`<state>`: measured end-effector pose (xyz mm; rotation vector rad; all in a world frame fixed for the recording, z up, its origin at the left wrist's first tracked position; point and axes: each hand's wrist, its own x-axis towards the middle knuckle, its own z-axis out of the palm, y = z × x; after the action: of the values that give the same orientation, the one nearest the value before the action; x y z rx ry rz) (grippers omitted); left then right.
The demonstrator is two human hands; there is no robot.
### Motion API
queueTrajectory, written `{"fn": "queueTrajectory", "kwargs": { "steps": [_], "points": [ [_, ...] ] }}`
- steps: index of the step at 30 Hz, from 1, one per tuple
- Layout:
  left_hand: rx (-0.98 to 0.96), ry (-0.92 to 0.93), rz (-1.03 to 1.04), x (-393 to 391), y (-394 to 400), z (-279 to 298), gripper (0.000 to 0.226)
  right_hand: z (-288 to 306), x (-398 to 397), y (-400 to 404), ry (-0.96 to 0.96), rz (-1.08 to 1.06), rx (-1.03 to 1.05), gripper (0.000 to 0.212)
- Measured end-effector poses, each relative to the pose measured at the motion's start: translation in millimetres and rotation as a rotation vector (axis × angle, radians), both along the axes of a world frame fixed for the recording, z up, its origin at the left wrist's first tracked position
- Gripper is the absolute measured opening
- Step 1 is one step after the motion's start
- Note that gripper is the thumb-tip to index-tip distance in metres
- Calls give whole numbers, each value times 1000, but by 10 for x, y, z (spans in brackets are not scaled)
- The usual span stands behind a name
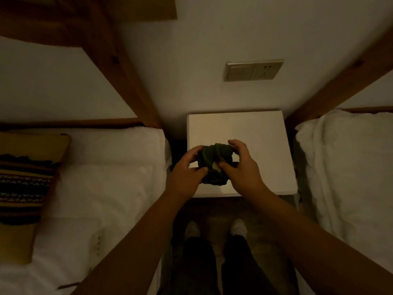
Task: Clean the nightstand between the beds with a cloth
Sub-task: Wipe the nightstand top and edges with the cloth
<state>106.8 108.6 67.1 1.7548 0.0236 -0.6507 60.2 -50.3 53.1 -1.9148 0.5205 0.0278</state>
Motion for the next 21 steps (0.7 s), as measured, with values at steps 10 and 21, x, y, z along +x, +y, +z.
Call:
{"fn": "queueTrajectory", "kwargs": {
  "steps": [10,21],
  "points": [
    [-53,41,93,741,-467,-1807,52,-1690,739,-282,-18,319,-275,73],
    [156,-76,-93,731,-566,-2700,61,-2575,1274,-617,22,396,-613,70]
  ]
}}
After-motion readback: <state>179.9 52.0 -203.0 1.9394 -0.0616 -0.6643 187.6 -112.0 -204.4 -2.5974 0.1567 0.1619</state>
